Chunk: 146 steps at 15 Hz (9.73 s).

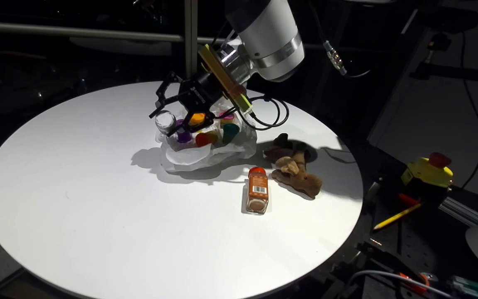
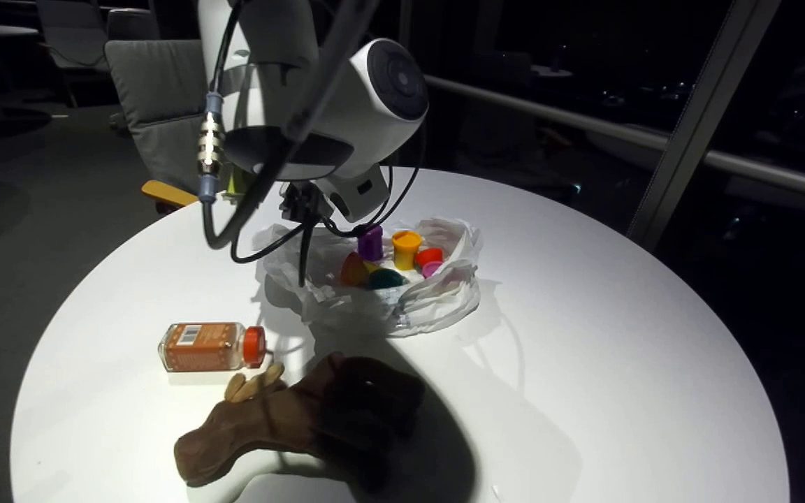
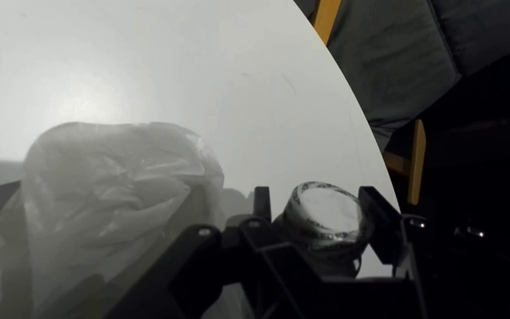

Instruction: Put all the objects in the white plastic bag

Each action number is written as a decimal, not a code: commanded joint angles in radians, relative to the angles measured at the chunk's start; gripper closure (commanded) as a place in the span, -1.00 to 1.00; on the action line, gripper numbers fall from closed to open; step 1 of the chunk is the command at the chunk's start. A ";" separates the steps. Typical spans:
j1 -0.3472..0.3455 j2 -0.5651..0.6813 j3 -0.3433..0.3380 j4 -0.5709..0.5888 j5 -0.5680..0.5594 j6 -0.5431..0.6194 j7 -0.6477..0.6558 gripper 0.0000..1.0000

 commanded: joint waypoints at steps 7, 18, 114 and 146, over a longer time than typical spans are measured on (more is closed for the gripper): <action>0.062 -0.159 -0.111 -0.005 0.173 -0.157 0.009 0.45; 0.271 -0.174 -0.345 0.183 0.390 -0.314 -0.037 0.45; 1.259 -0.559 -1.307 -0.467 -1.220 0.214 1.498 -0.47; 1.267 -0.280 -1.378 0.222 -1.221 -0.095 1.274 0.52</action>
